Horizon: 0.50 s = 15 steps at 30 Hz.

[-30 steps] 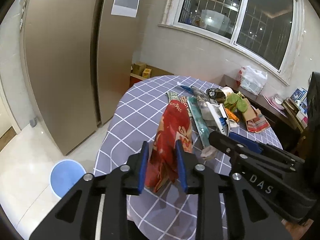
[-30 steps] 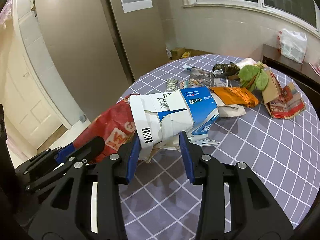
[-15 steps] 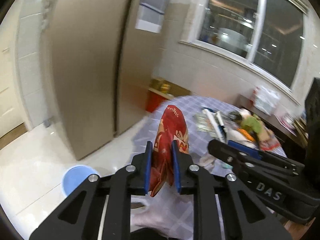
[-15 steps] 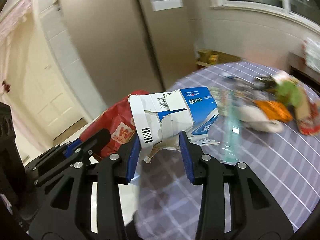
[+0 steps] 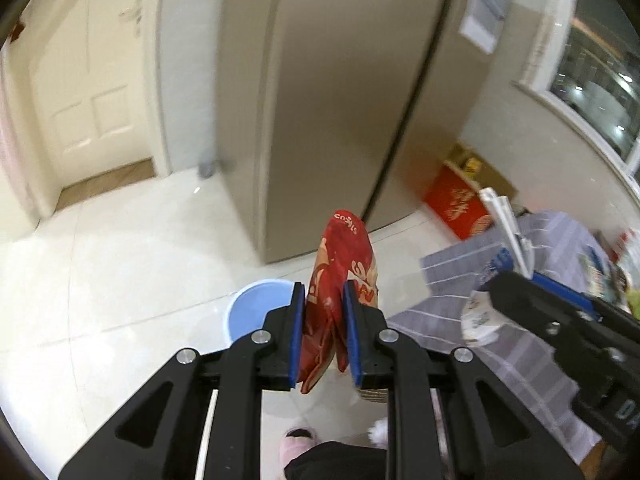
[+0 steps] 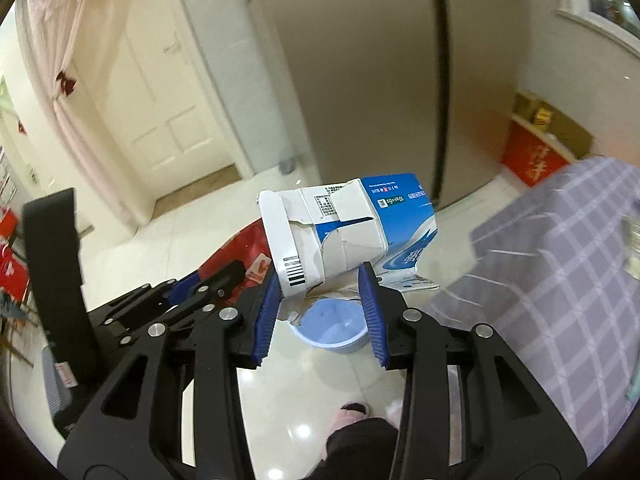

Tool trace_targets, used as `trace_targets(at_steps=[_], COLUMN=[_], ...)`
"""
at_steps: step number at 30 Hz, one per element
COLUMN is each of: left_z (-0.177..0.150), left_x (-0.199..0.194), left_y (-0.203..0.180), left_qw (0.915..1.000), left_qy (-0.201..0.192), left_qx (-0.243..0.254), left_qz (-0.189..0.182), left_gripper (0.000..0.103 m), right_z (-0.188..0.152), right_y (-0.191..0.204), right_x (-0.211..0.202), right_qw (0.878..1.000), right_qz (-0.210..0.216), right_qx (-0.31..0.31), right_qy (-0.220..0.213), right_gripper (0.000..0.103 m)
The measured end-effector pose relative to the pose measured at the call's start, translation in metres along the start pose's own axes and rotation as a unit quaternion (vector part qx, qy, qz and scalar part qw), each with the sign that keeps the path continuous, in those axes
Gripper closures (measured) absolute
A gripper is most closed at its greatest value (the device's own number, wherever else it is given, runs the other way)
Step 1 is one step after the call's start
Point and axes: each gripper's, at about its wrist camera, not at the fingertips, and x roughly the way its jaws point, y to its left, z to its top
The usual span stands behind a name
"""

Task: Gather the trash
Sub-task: 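Open the right tool over the bin while the left tool drops the red bag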

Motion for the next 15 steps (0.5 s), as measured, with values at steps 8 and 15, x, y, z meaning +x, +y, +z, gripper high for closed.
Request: trace_targets(at_steps=[8,15], left_z=[0.009,0.009], left_x=[0.044,0.066], left_y=[0.056,0.081], left_qw=[0.9974,0.9948], left_qy=[0.032,0.05], left_qx=[-0.044,-0.056], left_qz=[0.047,0.068], left_gripper=[0.085,0.084], right_z=[0.017,0.018], right_y=[0.024,0.034], right_x=[0.069,0.101], right_qw=[0.999,0.999], right_qz=[0.03,0.021], right_qx=[-0.022,-0.035], right_qy=[0.024,0.03], right_gripper=[0.041,0.033])
